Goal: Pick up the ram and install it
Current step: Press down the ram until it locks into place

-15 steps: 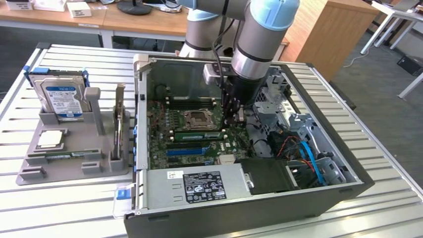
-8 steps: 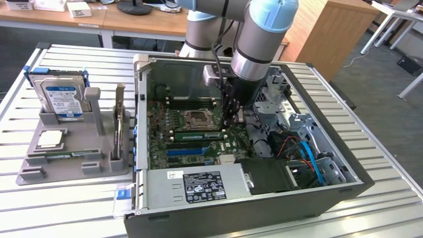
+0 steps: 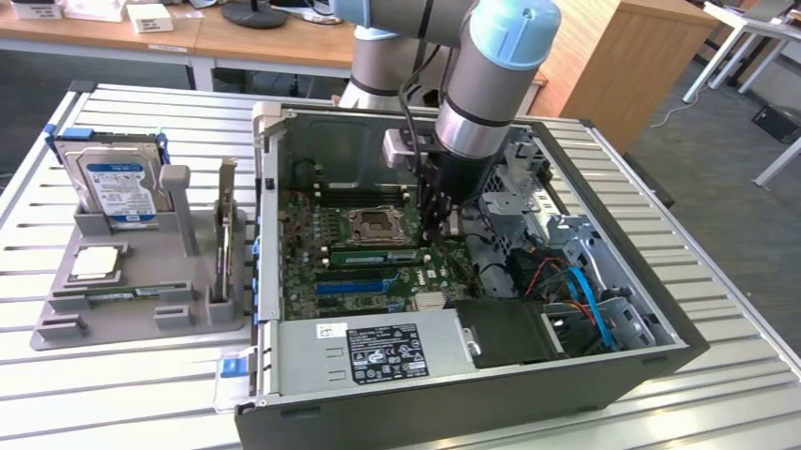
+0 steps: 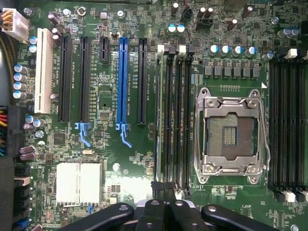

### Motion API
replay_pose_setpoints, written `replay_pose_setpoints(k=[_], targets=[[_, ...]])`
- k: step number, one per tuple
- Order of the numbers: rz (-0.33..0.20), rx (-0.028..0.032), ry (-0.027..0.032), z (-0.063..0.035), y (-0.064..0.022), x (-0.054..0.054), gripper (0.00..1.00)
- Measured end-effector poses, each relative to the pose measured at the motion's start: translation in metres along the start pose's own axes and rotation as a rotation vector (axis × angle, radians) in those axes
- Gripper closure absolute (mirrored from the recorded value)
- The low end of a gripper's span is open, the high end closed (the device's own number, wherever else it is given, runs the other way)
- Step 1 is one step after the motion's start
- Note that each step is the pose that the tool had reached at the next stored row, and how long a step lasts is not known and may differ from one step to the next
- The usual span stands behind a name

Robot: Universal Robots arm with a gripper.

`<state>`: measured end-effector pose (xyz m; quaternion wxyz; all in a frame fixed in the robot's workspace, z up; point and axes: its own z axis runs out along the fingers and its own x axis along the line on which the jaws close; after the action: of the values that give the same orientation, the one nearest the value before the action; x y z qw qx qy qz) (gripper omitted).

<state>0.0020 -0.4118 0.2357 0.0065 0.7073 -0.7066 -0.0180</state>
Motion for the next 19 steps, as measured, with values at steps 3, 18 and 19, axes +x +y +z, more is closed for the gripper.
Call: replay_pose_setpoints(k=[3,18,19], targets=[[0.000,0.0001,-0.0007,0.0005,0.0000,-0.0009,0.89],[0.000,0.0000,-0.0029,0.0056,-0.0002,-0.0021,0.89],[0.000,0.0001,-0.0034,0.0059,-0.0002,-0.0021,0.89]])
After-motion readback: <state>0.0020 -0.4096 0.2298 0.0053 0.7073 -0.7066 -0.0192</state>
